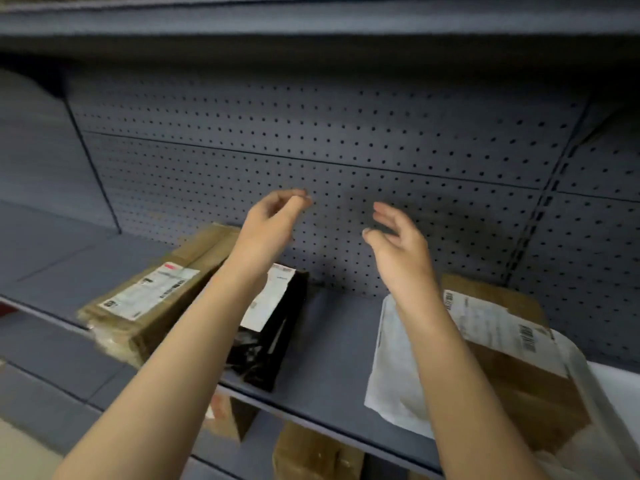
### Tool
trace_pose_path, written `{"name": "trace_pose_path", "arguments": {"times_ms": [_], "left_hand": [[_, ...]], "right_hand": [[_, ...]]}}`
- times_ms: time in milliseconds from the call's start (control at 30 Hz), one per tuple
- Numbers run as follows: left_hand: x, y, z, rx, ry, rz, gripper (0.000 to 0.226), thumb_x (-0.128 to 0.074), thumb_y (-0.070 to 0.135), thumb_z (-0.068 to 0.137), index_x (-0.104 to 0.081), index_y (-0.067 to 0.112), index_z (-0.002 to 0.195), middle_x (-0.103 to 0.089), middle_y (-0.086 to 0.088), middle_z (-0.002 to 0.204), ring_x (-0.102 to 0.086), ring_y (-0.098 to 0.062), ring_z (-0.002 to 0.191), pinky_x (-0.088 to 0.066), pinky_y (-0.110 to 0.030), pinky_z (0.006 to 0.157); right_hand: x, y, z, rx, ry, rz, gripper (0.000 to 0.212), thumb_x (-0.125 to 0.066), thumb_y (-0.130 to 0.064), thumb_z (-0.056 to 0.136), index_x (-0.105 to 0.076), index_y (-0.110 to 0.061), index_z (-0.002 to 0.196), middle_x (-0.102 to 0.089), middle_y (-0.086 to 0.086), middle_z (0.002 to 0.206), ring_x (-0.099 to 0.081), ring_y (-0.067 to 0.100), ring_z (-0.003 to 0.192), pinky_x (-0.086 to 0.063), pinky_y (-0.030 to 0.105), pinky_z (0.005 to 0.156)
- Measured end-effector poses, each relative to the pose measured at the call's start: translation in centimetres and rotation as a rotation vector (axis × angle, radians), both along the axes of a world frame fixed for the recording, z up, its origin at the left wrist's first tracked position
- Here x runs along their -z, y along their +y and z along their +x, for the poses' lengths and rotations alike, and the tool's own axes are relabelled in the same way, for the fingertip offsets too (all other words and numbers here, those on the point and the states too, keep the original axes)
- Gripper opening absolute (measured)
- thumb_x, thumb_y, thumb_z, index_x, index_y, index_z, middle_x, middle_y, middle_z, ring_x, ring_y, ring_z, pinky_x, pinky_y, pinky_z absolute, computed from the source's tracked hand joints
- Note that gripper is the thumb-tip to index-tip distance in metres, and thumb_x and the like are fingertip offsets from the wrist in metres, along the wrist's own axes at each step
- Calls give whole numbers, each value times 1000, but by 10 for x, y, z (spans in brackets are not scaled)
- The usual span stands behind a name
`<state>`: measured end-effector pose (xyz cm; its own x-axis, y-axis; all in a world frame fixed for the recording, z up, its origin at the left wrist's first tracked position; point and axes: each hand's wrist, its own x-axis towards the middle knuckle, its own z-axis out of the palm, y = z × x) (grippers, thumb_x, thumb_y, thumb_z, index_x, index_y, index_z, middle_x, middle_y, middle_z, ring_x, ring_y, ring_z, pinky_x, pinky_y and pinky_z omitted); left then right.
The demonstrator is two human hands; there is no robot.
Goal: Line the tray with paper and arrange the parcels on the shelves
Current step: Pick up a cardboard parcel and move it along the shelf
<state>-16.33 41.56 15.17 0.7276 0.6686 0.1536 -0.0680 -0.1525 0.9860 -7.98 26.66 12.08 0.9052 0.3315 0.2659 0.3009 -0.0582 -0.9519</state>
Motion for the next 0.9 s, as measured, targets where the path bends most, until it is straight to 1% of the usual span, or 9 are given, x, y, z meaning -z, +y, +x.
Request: {"name": "trace_pose_path", "arguments": {"times_ms": [100, 233, 367, 467, 600, 633, 700, 800, 900], "left_hand": [[-7, 58, -23, -13, -10, 46, 16, -58, 32, 97, -70, 30, 107, -67, 15, 113, -61, -6, 109, -51, -40, 100], [-4, 131, -51, 10, -13, 80, 14, -58, 31, 97, -71, 32, 103, -66, 21, 110, -59, -6, 110, -48, -42, 108], [2, 198, -68, 21, 52, 46, 22, -56, 25, 100, -73, 21, 114, -66, 19, 109, -60, -10, 118, -47, -36, 109], [15, 234, -70, 65, 106, 32, 22, -58, 27, 100, -73, 23, 116, -68, 13, 111, -61, -7, 109, -50, -29, 98], [45, 259, -68, 74, 189, -26, 26, -62, 24, 98, -70, 24, 122, -68, 9, 111, -54, 10, 85, -42, -2, 62], [54, 264, -69, 84, 225, -53, 30, -64, 24, 96, -68, 23, 125, -67, 7, 116, -55, 8, 86, -43, -3, 64], [72, 275, -66, 131, 273, -149, 42, -69, 28, 90, -63, 24, 132, -65, 3, 130, -62, -1, 95, -50, -15, 82], [87, 282, -62, 192, 407, -228, 53, -70, 25, 92, -55, 20, 143, -67, -3, 133, -69, -11, 89, -52, -21, 67], [96, 282, -58, 301, 486, -237, 39, -66, 19, 96, -62, 14, 134, -80, -9, 101, -76, -16, 69, -58, -25, 56]], "right_hand": [[0, 54, -19, -13, 2, 30, 43, -59, -16, 98, -56, -31, 138, -57, -12, 136, -54, -13, 97, -40, 9, 81], [3, 129, -48, 2, 37, 103, 44, -60, -13, 97, -56, -32, 136, -58, -10, 139, -58, -1, 111, -48, 32, 105], [5, 192, -73, 8, 90, 74, 46, -60, -15, 96, -55, -34, 138, -57, -12, 141, -58, 1, 115, -48, 32, 104], [12, 221, -83, 54, 126, 65, 46, -59, -16, 95, -55, -35, 138, -56, -14, 140, -57, -4, 110, -48, 27, 99], [31, 244, -89, 78, 193, -47, 50, -58, -16, 97, -50, -31, 144, -53, -14, 142, -54, -12, 97, -39, 12, 74], [36, 250, -90, 80, 219, -82, 51, -58, -16, 97, -49, -30, 145, -53, -12, 143, -54, -10, 95, -38, 13, 73], [46, 260, -94, 78, 268, -155, 55, -58, -17, 96, -44, -28, 149, -57, -10, 130, -55, -8, 87, -39, 15, 70], [60, 270, -96, 44, 309, -290, 66, -58, -27, 93, -34, -28, 154, -60, -10, 112, -63, 4, 89, -52, 28, 78], [68, 272, -89, 43, 252, -481, 66, -53, -41, 82, -43, -26, 145, -73, -3, 108, -71, 17, 91, -59, 44, 82]]}}
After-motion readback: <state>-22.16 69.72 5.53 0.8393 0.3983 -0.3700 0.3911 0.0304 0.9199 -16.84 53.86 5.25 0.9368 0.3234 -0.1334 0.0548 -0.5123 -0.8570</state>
